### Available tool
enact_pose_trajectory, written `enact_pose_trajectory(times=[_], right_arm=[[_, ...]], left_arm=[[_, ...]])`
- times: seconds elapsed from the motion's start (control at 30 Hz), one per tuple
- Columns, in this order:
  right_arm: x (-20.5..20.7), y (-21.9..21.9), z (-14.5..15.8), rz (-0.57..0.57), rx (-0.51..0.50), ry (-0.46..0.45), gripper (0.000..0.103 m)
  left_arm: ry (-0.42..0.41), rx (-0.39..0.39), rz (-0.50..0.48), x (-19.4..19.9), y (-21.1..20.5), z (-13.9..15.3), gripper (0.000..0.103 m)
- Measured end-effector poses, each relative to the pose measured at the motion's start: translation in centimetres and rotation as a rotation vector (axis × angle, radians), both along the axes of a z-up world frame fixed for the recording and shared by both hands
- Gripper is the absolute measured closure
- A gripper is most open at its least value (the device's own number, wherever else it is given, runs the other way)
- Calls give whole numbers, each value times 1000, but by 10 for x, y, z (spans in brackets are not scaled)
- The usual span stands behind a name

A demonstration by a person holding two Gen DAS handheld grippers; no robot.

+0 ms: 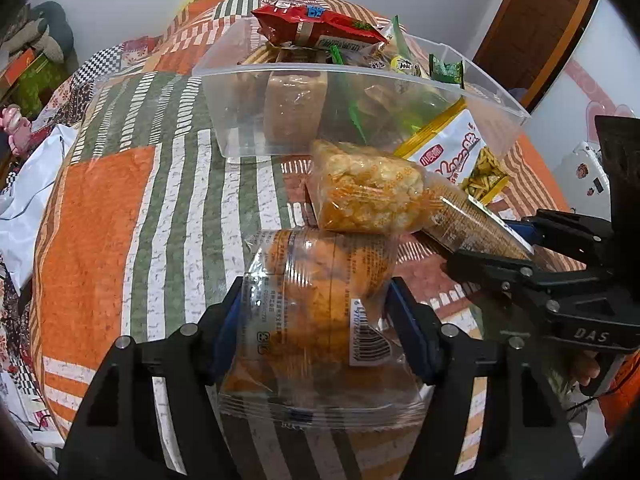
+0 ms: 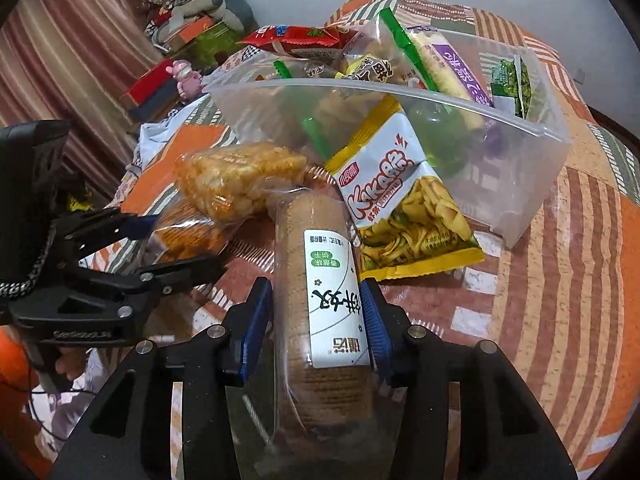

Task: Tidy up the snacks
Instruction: 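Grasp the orange snack bag with the left tool while the right grasps the cracker roll, then lift the orange bag with the left tool while the right carries the cracker roll over the box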

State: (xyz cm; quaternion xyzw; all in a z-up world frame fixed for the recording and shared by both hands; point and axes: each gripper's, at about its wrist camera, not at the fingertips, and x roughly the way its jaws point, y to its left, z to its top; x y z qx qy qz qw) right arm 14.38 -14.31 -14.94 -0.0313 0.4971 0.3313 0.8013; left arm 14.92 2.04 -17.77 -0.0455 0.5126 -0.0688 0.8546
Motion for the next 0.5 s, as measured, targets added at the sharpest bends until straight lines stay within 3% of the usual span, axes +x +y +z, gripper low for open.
enact_pose_trajectory(times=[0.1, 0.5], right_arm=[[-6, 4, 1, -26, -2, -31, 70], [-12, -4, 14, -52, 48, -41, 71]], left_arm=[[-3, -6, -5, -7, 1, 3, 36], [-32, 6, 50, -20, 18, 21, 37]])
